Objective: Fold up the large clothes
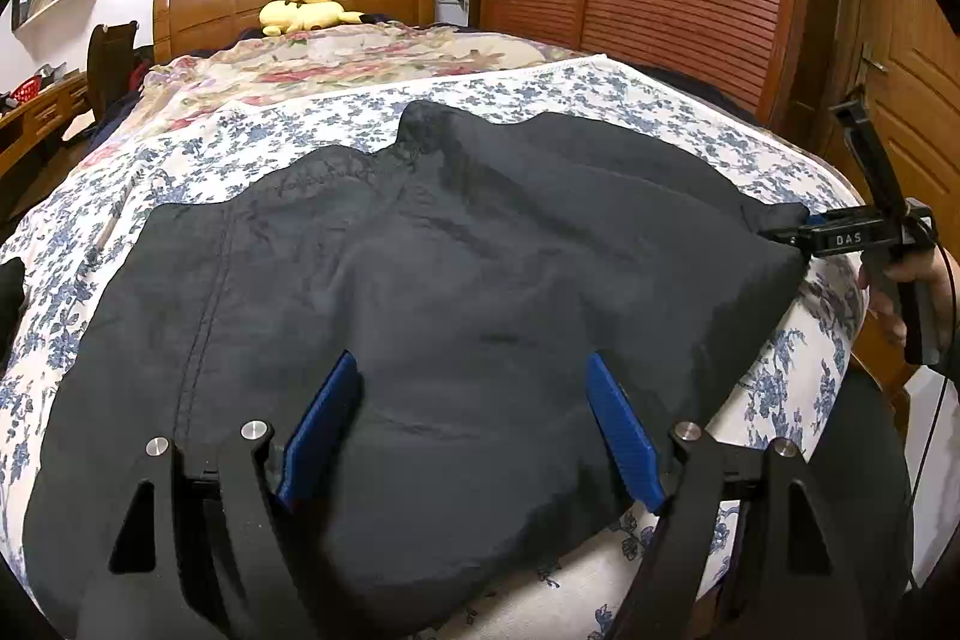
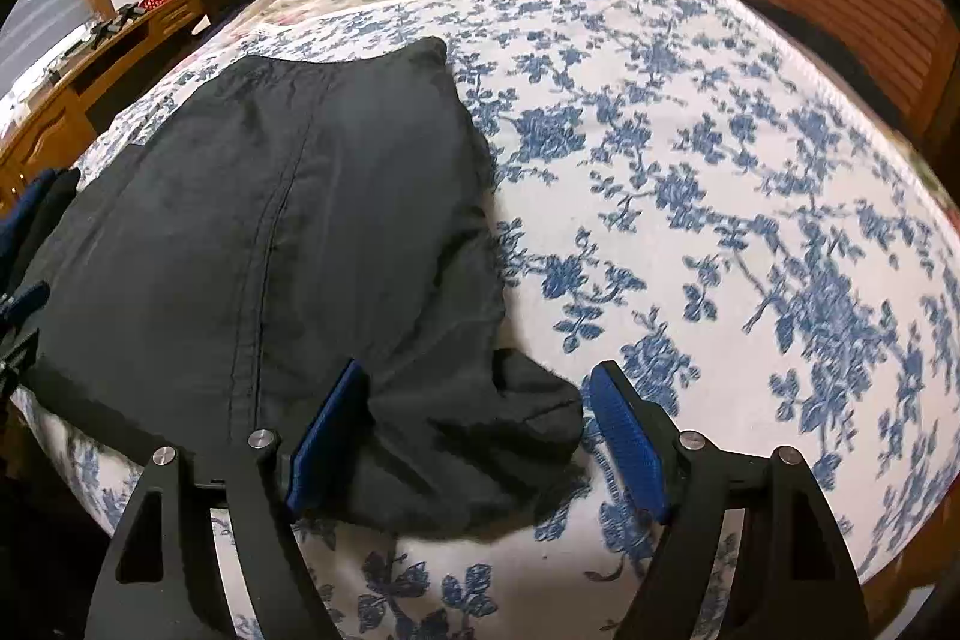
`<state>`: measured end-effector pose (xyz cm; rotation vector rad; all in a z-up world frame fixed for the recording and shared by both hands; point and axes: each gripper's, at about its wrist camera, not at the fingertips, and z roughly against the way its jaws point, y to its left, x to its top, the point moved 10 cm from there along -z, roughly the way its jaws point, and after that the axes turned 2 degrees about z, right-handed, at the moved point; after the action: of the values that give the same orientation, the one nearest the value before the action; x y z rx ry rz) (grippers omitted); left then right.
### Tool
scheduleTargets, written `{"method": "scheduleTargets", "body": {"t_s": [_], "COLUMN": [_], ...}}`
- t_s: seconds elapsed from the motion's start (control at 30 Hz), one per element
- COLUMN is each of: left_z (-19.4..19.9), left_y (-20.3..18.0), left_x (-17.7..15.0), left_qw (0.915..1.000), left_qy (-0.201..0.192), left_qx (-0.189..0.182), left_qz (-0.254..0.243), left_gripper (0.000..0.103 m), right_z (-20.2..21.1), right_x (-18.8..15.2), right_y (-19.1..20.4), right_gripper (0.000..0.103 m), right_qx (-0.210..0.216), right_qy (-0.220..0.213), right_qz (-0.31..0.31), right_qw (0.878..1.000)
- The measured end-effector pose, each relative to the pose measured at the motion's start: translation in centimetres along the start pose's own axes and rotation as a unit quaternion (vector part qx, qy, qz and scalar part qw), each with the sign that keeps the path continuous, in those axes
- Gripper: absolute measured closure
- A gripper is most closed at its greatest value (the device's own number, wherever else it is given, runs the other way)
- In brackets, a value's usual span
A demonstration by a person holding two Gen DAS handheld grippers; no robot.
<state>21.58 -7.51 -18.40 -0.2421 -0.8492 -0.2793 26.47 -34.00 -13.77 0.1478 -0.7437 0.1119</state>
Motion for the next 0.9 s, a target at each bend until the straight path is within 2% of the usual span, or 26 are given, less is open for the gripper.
{"method": "scheduleTargets", "body": {"t_s": [0.1,0.13,0.2,0.27,0.33,0.43,0.57,0.7,0.9], "left_z": [0.0,0.0,0.0,0.0,0.2,1.1,2.8,4.6,8.3], "left_y": [-0.1,-0.1,-0.1,0.0,0.0,0.5,2.0,4.2,7.5], "left_x": [-0.1,0.0,0.0,0.0,0.0,0.0,-0.3,-0.9,-1.5], "left_qw": [1.0,1.0,1.0,1.0,1.0,0.9999,0.9996,0.9988,0.9964], "left_qy": [0.001,0.001,0.001,0.001,0.0,-0.006,-0.018,-0.026,-0.051], "left_qx": [-0.001,-0.001,-0.002,-0.004,-0.007,-0.009,-0.008,0.005,0.021], "left_qz": [0.001,0.001,0.001,0.003,0.005,0.01,0.021,0.04,0.064], "left_gripper": [0.024,0.024,0.024,0.024,0.024,0.024,0.024,0.024,0.024], "right_z": [0.0,0.0,-0.1,-0.2,0.1,1.4,4.5,7.1,9.7], "right_x": [0.0,-0.1,-0.1,-0.1,0.0,1.1,4.0,6.4,10.0], "right_y": [0.5,0.7,1.0,1.4,1.9,2.4,3.8,6.8,14.9], "right_gripper": [0.027,0.035,0.044,0.069,0.08,0.084,0.086,0.087,0.088], "right_qx": [0.022,0.031,0.05,0.076,0.079,0.073,0.092,0.075,0.108], "right_qy": [-0.002,-0.003,-0.004,-0.002,-0.008,-0.031,-0.081,-0.129,-0.182], "right_qz": [0.001,0.003,-0.003,-0.007,0.003,0.018,0.022,0.057,0.103], "right_qw": [1.0,1.0,0.999,0.997,0.997,0.997,0.992,0.987,0.972]}}
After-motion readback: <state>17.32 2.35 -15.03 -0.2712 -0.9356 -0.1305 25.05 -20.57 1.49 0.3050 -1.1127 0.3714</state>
